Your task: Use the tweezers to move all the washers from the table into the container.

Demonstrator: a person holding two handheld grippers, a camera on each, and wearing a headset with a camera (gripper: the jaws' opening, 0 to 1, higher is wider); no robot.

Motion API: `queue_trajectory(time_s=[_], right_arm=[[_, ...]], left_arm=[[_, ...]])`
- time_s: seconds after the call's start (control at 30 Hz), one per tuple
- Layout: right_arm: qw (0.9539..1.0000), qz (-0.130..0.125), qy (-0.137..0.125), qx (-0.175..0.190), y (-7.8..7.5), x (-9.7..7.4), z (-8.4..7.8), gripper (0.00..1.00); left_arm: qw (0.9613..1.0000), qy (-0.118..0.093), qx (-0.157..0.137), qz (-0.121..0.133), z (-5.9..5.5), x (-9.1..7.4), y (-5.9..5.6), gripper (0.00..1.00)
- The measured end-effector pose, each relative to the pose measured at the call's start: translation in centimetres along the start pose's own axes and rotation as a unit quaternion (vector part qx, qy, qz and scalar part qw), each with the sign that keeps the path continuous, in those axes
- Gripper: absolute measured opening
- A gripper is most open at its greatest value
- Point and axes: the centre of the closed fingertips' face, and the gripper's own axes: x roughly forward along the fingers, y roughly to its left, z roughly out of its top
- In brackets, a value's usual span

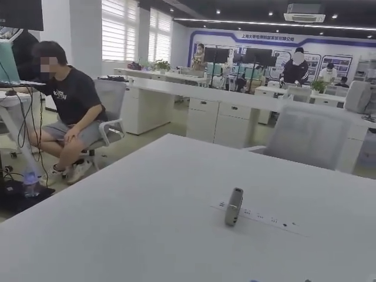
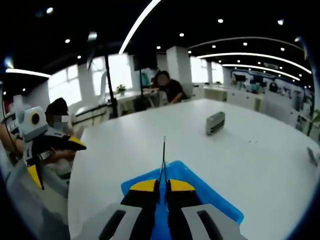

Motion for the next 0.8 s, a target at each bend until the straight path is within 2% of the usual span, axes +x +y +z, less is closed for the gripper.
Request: queue_trajectory(time_s=[0.03, 0.13, 0.37, 0.6, 0.8], right_arm=[[1.0000, 0.004, -0.009, -0.002, 0.7, -0.4, 0.6, 0.04], [0.9997, 0.010, -0.021, -0.006, 1.6, -1.0, 1.2, 0.04], [0.9990, 0.032, -0.025, -0.017, 4.5, -2.0, 1.5, 0.04], [0.9985, 0.053, -0.015, 0.006, 6.4, -2.0, -0.2, 0.04], [0.9980, 0.059, 0.013, 0.015, 7.5, -1.8, -2.3, 0.04]], left_arm=[[1.0000, 0.001, 0.001, -0.001, 0.0, 0.0, -0.1, 0.87], [1.0000, 0.003, 0.003, -0.003, -0.1, 0.0, -0.2, 0.87], [1.0000, 0.006, 0.003, -0.002, -0.2, -0.1, -0.2, 0.87], [1.0000, 0.008, 0.005, -0.003, -0.3, -0.1, -0.1, 0.86], [1.0000, 0.009, 0.004, -0.002, -0.3, 0.0, -0.1, 0.86]])
